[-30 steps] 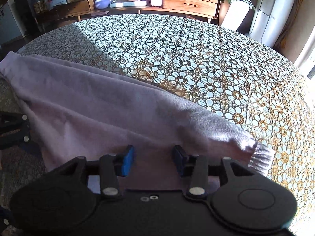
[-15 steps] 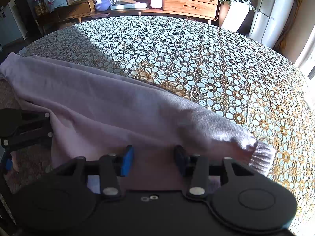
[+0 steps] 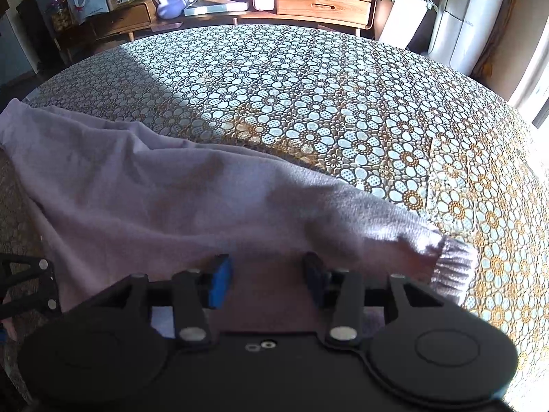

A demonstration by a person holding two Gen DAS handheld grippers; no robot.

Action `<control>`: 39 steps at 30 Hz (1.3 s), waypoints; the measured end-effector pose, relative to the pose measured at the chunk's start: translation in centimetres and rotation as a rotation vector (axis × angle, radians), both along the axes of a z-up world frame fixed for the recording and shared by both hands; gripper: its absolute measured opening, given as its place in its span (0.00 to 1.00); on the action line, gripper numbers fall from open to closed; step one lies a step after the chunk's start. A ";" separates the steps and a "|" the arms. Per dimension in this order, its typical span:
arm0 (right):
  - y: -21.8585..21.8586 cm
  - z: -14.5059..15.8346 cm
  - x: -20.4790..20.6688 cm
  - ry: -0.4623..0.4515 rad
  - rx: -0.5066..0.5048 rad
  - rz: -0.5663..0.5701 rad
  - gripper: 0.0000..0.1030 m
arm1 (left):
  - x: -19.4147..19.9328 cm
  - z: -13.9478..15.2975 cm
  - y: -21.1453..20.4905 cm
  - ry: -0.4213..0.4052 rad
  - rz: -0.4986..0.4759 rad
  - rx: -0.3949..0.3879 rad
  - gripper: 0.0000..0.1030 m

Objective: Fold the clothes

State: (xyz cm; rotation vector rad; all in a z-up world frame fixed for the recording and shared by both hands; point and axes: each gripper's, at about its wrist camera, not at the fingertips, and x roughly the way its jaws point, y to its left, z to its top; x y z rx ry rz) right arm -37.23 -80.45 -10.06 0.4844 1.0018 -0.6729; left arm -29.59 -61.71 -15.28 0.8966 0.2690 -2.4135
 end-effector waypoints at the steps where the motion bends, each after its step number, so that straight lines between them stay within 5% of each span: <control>1: -0.3 0.0 -0.4 -0.001 0.002 -0.017 1.00 | -0.1 -0.1 0.2 -0.009 -0.007 -0.003 0.87; 6: -0.7 0.1 -1.4 -0.020 0.006 -0.047 1.00 | 0.4 0.3 0.6 0.002 0.010 0.029 0.88; 11: 1.5 2.3 0.4 -0.006 -0.108 0.094 1.00 | 3.2 3.3 1.2 -0.013 0.026 0.021 0.88; 15: 2.8 3.2 4.5 -0.003 -0.182 0.276 1.00 | 6.7 5.4 0.5 -0.024 0.145 -0.022 0.88; 23: 3.6 1.6 13.5 0.021 -0.155 0.443 1.00 | 11.9 2.9 -1.8 -0.112 0.393 -0.029 0.89; 36: 3.4 0.1 17.2 0.033 -0.100 0.449 1.00 | 22.8 3.1 -1.9 0.022 0.707 0.041 0.89; 39: 3.5 1.0 17.4 0.033 -0.142 0.438 1.00 | 24.1 2.8 -2.1 -0.019 0.779 0.039 0.89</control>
